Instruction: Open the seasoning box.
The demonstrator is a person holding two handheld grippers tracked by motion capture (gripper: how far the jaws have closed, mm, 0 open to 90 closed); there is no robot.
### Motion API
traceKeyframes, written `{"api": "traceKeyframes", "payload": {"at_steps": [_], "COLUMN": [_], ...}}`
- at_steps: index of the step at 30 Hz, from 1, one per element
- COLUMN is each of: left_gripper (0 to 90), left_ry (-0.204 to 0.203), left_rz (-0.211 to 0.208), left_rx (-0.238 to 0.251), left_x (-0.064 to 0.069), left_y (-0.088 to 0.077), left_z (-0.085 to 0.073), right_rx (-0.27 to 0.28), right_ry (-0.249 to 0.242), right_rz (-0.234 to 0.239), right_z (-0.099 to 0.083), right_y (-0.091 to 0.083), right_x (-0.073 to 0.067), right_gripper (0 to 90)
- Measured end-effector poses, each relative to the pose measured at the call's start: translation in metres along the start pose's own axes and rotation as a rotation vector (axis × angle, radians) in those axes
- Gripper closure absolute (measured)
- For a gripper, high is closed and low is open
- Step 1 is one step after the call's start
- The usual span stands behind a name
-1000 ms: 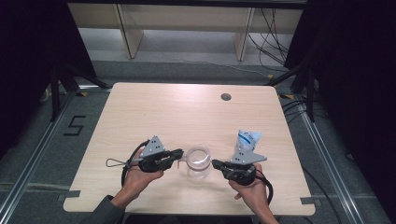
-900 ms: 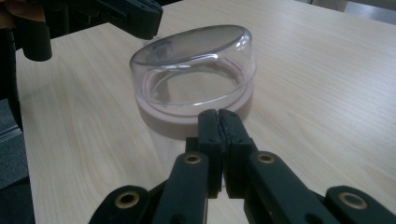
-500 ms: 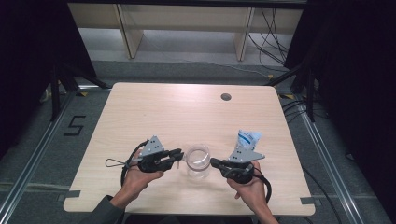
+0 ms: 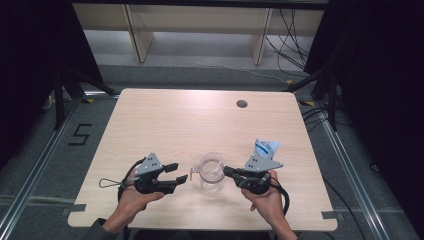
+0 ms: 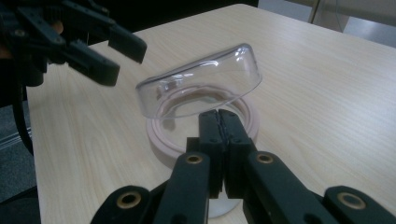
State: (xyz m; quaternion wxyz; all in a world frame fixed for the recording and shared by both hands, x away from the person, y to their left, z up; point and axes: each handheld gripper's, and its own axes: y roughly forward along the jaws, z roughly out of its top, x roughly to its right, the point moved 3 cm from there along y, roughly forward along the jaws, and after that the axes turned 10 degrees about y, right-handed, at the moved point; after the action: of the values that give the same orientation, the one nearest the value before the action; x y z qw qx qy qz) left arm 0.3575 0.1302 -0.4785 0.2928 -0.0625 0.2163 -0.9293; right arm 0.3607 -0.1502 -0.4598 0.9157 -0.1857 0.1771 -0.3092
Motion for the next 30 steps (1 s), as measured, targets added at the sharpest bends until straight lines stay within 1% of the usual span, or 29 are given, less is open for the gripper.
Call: {"api": "traceKeyframes", "payload": {"at_steps": [1,2,3,4,5,6,8,9,10,11,12,13,14,15,16,17,18,19,20,21,22,23,24,25,26,27,28,29,30], "left_gripper": [39.0,36.9,35.4,33.3,31.3,30.0,29.1,28.3,26.8,26.8,25.5,24.8,23.9,20.1,19.1,17.2,15.9,14.8,14.8,15.0,15.0,15.0,15.0,14.9,14.9,14.9,14.9,14.8,14.9], "left_ry": [0.005,0.006,0.006,0.02,0.022,0.033,0.038,0.047,0.047,0.039,0.041,0.051,0.049,0.061,0.049,0.049,0.044,0.044,0.059,0.049,0.046,0.032,0.032,0.033,0.033,0.037,0.027,0.033,0.023], "left_rz": [0.007,0.022,0.022,0.036,0.041,0.045,0.044,0.044,0.044,0.048,0.049,0.042,0.048,0.04,0.04,0.035,0.034,0.034,0.031,0.024,0.017,0.013,0.013,0.03,0.03,0.02,0.019,0.018,0.015], "left_rx": [-0.006,-0.009,-0.009,-0.02,-0.021,-0.023,-0.025,-0.028,-0.028,-0.03,-0.036,-0.037,-0.04,-0.047,-0.051,-0.048,-0.057,-0.057,-0.07,-0.074,-0.077,-0.081,-0.081,-0.068,-0.068,-0.072,-0.058,-0.059,-0.043], "left_x": [0.0,0.001,0.001,0.0,0.0,0.0,0.002,0.001,0.001,0.003,0.004,0.004,0.006,0.006,0.007,0.008,0.008,0.008,0.008,0.008,0.007,0.007,0.007,0.006,0.006,0.005,0.004,0.003,0.003], "left_y": [0.0,0.0,0.0,-0.001,-0.001,-0.001,0.001,0.002,0.002,0.003,0.004,0.005,0.006,0.007,0.008,0.009,0.01,0.01,0.01,0.01,0.01,0.011,0.011,0.011,0.011,0.01,0.011,0.01,0.011], "left_z": [-0.002,-0.004,-0.004,-0.008,-0.009,-0.01,-0.013,-0.015,-0.015,-0.018,-0.02,-0.021,-0.022,-0.024,-0.026,-0.027,-0.028,-0.028,-0.029,-0.03,-0.03,-0.032,-0.032,-0.032,-0.032,-0.032,-0.032,-0.032,-0.032], "right_rx": [0.005,0.0,0.0,0.02,0.013,0.011,0.007,0.009,0.009,0.008,0.026,0.025,0.017,0.021,0.038,0.027,0.02,0.02,0.029,0.036,0.015,0.027,0.027,0.027,0.027,0.023,0.022,0.027,0.029], "right_ry": [-0.005,-0.003,-0.003,-0.009,-0.01,0.011,-0.018,-0.019,-0.019,-0.008,-0.019,-0.025,-0.021,-0.025,-0.038,-0.038,-0.029,-0.029,-0.029,-0.048,-0.009,-0.024,-0.024,-0.027,-0.027,-0.011,-0.034,-0.026,-0.056], "right_rz": [-0.014,-0.007,-0.007,-0.013,-0.005,-0.007,0.001,0.002,0.002,0.003,0.003,-0.005,0.001,-0.002,-0.008,0.007,0.005,0.005,0.001,0.009,0.007,0.022,0.022,0.022,0.022,0.022,0.025,0.009,0.018], "right_z": [0.001,0.002,0.002,0.005,0.005,0.005,0.007,0.008,0.008,0.008,0.009,0.01,0.011,0.012,0.013,0.014,0.015,0.015,0.016,0.017,0.017,0.019,0.019,0.02,0.02,0.02,0.022,0.023,0.025], "right_y": [-0.001,-0.001,-0.001,0.0,0.001,0.001,0.001,0.0,0.0,0.0,0.002,0.001,0.001,0.002,0.003,0.003,0.003,0.003,0.004,0.005,0.004,0.006,0.006,0.007,0.007,0.007,0.009,0.01,0.01], "right_x": [0.0,0.0,0.0,0.0,0.0,-0.002,-0.001,-0.001,-0.001,-0.002,-0.002,-0.002,-0.004,-0.004,-0.003,-0.004,-0.005,-0.005,-0.006,-0.005,-0.008,-0.008,-0.008,-0.01,-0.01,-0.011,-0.012,-0.013,-0.013], "right_gripper": [89.5,89.5,89.5,89.5,89.5,89.5,89.5,89.5,89.5,89.5,89.5,89.5,89.5,89.4,89.4,89.4,89.4,89.4,89.4,89.3,89.2,89.1,89.1,89.1,89.1,89.1,89.1,89.1,89.1]}}
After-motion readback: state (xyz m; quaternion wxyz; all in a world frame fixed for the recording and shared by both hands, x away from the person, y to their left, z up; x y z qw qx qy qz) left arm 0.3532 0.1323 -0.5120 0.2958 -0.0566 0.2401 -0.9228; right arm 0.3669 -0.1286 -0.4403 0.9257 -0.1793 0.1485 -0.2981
